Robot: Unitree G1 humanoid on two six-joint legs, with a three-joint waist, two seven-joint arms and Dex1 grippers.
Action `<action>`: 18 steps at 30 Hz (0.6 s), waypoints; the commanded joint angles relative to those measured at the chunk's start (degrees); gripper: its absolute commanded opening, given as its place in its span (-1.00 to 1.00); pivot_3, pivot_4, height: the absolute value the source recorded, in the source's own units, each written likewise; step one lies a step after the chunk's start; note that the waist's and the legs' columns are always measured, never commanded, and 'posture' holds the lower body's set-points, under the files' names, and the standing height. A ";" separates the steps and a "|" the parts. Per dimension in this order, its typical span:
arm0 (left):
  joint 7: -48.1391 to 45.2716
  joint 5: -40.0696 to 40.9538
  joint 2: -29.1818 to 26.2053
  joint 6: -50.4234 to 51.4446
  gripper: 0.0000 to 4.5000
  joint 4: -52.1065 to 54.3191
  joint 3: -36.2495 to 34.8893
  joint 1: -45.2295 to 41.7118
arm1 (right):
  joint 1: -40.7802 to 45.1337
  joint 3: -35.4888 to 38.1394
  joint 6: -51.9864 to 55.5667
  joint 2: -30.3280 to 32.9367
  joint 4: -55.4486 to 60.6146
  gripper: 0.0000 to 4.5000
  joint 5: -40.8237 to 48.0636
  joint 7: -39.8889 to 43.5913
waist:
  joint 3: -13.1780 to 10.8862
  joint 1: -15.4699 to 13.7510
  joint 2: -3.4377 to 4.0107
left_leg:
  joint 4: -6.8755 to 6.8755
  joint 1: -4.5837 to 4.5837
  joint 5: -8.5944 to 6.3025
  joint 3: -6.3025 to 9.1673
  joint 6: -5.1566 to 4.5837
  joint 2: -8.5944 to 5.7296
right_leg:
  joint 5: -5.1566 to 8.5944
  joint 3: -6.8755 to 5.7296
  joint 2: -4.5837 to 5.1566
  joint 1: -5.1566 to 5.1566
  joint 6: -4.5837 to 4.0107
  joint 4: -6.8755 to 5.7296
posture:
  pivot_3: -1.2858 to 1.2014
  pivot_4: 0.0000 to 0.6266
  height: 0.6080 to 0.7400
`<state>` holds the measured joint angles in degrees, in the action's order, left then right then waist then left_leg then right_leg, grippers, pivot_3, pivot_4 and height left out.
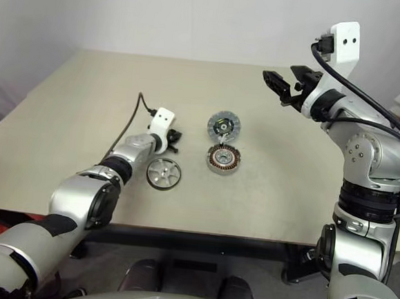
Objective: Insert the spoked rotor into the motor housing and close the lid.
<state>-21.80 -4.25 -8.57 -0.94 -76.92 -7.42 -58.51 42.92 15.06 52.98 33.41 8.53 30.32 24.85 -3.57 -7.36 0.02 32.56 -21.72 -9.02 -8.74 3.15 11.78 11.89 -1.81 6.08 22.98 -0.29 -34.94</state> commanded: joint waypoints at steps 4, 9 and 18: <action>-20.36 4.74 0.44 1.24 -0.69 4.64 -0.31 -5.17 | -0.08 0.11 -1.58 0.94 1.13 0.80 -0.26 0.32 | -0.01 -1.41 -0.01 | 0.01 -0.33 -0.10 -0.02 -0.17 -0.04 | -0.01 -0.07 0.06 0.10 -0.02 0.22 | 0.03 -1.00 1.00; -35.82 5.13 -1.11 4.39 -0.69 9.66 3.03 -6.72 | -3.58 0.68 -1.63 2.52 1.90 0.80 -0.41 1.14 | -0.02 -1.61 -0.01 | -0.01 -0.36 -0.23 -0.06 -0.38 -0.03 | 0.00 -0.12 0.08 0.11 -0.02 0.24 | 0.03 -1.00 1.00; -56.86 6.81 -2.16 12.03 -0.69 22.13 10.59 -5.27 | -8.39 1.74 -3.08 2.84 3.13 0.80 -0.51 -0.04 | -0.06 -1.44 0.05 | -0.03 -0.17 -0.18 -0.19 -0.30 -0.01 | 0.01 -0.04 0.11 0.10 -0.02 0.18 | 0.03 -1.00 1.00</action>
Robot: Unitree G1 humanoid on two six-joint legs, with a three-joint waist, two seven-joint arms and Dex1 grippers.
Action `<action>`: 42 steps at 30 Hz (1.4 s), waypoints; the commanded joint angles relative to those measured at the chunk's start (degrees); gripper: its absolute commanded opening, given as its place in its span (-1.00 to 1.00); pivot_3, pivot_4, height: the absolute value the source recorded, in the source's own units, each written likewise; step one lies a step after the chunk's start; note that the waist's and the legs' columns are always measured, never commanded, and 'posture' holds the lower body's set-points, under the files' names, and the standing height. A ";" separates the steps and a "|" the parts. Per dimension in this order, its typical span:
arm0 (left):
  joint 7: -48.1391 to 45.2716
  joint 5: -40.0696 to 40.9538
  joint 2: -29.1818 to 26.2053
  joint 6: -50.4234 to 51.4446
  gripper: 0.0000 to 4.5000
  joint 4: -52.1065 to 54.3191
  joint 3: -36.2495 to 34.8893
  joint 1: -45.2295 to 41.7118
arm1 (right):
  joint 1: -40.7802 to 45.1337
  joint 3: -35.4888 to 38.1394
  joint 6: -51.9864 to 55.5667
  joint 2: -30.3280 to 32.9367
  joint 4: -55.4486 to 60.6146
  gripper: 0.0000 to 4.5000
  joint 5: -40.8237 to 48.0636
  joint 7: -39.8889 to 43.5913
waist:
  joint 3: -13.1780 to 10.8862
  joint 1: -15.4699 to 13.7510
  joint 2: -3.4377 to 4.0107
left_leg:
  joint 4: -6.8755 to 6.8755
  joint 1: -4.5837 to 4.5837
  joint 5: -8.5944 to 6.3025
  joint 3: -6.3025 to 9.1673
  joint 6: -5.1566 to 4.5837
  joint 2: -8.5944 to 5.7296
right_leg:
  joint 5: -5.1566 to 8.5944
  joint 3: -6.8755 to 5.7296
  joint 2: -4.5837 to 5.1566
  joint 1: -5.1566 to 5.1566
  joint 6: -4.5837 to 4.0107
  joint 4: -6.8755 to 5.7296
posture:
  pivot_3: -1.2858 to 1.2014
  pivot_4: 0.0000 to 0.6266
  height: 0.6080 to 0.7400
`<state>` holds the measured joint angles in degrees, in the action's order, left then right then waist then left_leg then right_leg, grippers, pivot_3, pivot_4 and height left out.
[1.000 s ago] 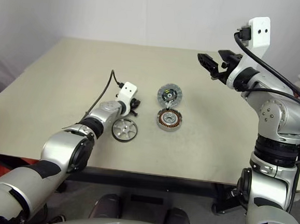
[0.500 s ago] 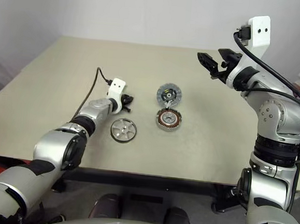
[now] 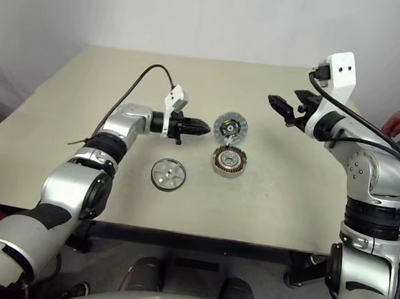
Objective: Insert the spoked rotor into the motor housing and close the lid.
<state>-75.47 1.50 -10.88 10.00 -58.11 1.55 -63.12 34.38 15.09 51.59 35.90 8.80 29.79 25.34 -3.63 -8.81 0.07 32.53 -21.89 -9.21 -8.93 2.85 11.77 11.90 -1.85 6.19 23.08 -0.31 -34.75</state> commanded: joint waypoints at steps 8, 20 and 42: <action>4.51 -2.51 4.96 -5.64 -0.69 -3.42 5.21 -3.33 | -1.65 2.97 -2.23 -0.14 4.81 0.80 0.54 -2.69 | 0.00 -0.05 0.00 | 0.03 0.02 0.02 0.00 0.02 0.00 | 0.00 0.01 0.00 -0.05 0.00 -0.02 | 0.03 -1.00 1.00; 12.60 -6.26 9.47 -10.78 -0.69 -11.87 6.59 -6.28 | -2.51 4.10 -2.24 -0.62 6.19 0.80 0.71 -4.38 | 0.00 -0.03 0.01 | 0.07 0.01 0.01 0.01 -0.02 -0.01 | -0.01 0.01 -0.01 -0.05 0.00 -0.02 | 0.03 -1.00 1.00; 12.48 -7.65 9.98 -9.23 -0.69 -12.80 7.47 -3.56 | -3.00 2.31 -3.76 -2.05 5.46 0.80 0.02 -5.39 | 0.01 -0.16 0.01 | 0.17 -0.01 -0.02 0.01 -0.09 -0.01 | -0.01 0.01 0.01 -0.09 0.00 -0.05 | 0.03 -1.00 1.00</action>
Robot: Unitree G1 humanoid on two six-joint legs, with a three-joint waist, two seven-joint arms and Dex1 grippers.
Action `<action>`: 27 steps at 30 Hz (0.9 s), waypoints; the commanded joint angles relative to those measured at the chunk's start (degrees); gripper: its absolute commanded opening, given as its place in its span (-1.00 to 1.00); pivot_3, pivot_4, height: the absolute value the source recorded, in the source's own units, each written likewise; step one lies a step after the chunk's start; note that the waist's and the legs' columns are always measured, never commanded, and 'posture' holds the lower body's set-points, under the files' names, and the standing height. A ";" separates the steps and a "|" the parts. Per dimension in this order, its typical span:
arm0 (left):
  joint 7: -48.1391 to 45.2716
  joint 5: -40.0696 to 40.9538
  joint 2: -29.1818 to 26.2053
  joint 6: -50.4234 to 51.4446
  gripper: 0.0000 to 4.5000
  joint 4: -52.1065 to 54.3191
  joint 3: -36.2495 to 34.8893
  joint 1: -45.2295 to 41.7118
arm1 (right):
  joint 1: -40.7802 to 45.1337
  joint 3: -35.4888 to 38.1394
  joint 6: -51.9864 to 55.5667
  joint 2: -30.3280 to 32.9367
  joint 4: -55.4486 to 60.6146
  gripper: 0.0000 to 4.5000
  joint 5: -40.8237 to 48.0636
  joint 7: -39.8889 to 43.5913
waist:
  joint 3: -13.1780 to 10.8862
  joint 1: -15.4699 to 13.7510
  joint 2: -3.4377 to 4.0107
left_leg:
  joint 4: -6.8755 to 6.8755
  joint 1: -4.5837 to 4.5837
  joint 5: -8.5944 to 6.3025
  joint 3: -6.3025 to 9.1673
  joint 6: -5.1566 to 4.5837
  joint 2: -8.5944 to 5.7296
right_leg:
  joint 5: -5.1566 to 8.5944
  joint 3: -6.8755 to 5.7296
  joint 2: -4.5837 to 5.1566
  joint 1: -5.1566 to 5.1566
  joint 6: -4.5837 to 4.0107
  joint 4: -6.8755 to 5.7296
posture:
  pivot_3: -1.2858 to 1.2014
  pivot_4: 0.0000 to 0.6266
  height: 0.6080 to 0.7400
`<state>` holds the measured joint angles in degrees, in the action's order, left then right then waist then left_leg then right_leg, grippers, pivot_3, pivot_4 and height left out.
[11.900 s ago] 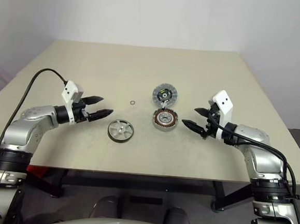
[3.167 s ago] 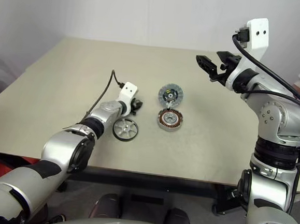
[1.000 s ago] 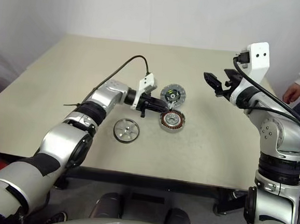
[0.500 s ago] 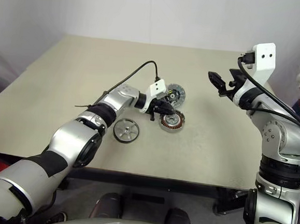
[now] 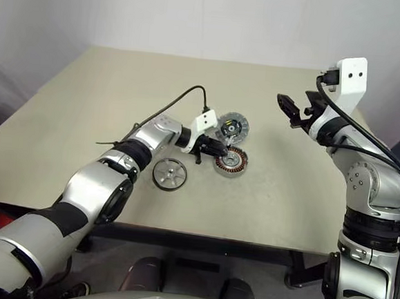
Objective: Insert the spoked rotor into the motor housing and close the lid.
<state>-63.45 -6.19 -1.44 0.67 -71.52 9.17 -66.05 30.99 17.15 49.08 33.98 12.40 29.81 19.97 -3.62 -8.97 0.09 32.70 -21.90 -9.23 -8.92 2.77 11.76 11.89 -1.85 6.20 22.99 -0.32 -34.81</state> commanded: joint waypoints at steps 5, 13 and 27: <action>3.00 -1.17 2.03 0.07 -0.69 -0.31 0.57 -0.73 | 0.09 0.69 -1.04 -0.17 2.23 0.80 0.08 -0.32 | 0.00 0.01 0.01 | 0.01 0.01 0.00 0.00 0.00 0.00 | 0.00 0.01 0.00 0.00 0.00 -0.01 | 0.03 -1.00 1.00; 8.50 -3.43 2.71 -0.33 -0.69 -2.08 1.61 0.51 | -0.68 0.79 -0.90 -0.30 2.48 0.80 0.06 -0.79 | 0.01 0.01 0.02 | 0.01 0.02 0.00 0.01 -0.01 0.00 | 0.00 0.00 0.00 -0.03 0.00 -0.01 | 0.03 -1.00 1.00; 10.24 -3.79 2.93 -0.12 -0.27 -2.53 1.30 0.60 | -0.01 0.63 -1.08 -0.12 2.14 0.80 0.20 -0.81 | 0.02 0.15 0.03 | -0.01 0.70 -0.11 0.01 -0.17 0.00 | 0.01 0.03 0.00 -0.69 0.02 0.02 | 0.03 -1.00 1.00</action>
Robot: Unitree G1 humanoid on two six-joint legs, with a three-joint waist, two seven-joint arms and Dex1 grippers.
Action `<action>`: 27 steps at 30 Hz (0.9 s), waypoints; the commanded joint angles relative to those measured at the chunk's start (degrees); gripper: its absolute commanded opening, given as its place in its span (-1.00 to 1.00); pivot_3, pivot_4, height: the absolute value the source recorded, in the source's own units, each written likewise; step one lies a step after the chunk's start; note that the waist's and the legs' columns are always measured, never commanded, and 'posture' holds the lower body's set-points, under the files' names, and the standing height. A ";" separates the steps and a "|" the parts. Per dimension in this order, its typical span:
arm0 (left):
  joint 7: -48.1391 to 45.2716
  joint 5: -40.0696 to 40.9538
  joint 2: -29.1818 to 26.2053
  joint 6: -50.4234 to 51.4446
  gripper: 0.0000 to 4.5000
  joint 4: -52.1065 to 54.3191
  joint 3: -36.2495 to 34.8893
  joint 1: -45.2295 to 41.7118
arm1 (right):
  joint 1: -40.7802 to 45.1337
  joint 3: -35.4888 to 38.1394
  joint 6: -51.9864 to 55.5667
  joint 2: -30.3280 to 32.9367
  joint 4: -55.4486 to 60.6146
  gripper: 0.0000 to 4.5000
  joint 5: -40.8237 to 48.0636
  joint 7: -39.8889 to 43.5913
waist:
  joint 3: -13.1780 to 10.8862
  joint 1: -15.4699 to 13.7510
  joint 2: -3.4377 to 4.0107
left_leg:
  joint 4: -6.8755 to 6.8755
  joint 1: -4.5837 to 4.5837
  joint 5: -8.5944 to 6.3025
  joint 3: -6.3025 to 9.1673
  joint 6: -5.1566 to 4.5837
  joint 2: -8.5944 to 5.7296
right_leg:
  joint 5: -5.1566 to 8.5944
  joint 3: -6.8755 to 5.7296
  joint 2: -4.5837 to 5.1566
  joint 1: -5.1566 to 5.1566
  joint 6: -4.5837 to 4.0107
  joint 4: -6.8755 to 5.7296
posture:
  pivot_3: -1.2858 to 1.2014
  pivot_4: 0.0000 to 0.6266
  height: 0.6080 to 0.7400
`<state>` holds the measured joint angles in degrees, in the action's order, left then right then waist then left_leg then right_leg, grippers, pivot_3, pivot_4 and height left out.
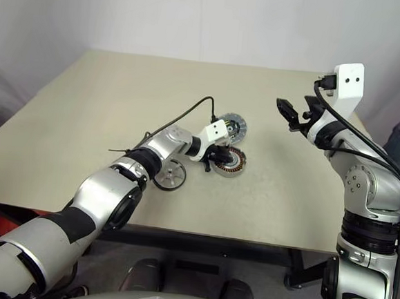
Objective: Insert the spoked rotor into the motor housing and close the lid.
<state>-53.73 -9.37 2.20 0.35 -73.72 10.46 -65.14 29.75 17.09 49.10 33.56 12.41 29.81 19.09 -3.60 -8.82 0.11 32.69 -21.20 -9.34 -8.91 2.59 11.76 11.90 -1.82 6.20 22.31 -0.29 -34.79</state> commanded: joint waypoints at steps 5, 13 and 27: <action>1.20 1.01 -1.26 0.52 0.16 0.13 -1.95 -0.94 | 1.45 0.41 -1.33 0.28 1.62 0.80 0.14 0.40 | 0.00 0.02 0.00 | -0.02 -0.02 0.00 0.00 0.00 0.00 | 0.00 0.00 0.00 0.02 0.00 0.02 | 0.03 -1.00 1.00; -3.66 6.65 -3.89 0.60 0.16 3.53 -7.43 -1.93 | 0.62 -0.04 -1.65 0.26 1.34 0.80 0.12 1.93 | 0.00 0.01 0.01 | -0.11 -0.16 -0.01 -0.01 -0.01 -0.01 | 0.00 -0.01 0.00 0.18 -0.01 0.05 | 0.03 -1.00 1.00; -14.42 16.84 -19.19 15.83 0.18 31.76 -11.71 11.99 | -24.44 -4.44 -2.59 11.63 14.26 0.61 -1.08 15.24 | -0.02 0.23 0.07 | -0.39 -0.19 -0.11 -0.08 -0.16 0.01 | 0.15 0.01 -0.02 0.31 0.03 0.18 | 0.03 -1.00 1.00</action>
<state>-67.54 5.68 -15.92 14.05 -47.13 -0.45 -53.50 5.38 11.66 48.03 43.74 23.05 28.97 32.41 -3.62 -8.60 0.19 32.30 -21.44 -9.45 -9.01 2.42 11.78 12.06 -1.81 6.17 22.70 -0.28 -34.60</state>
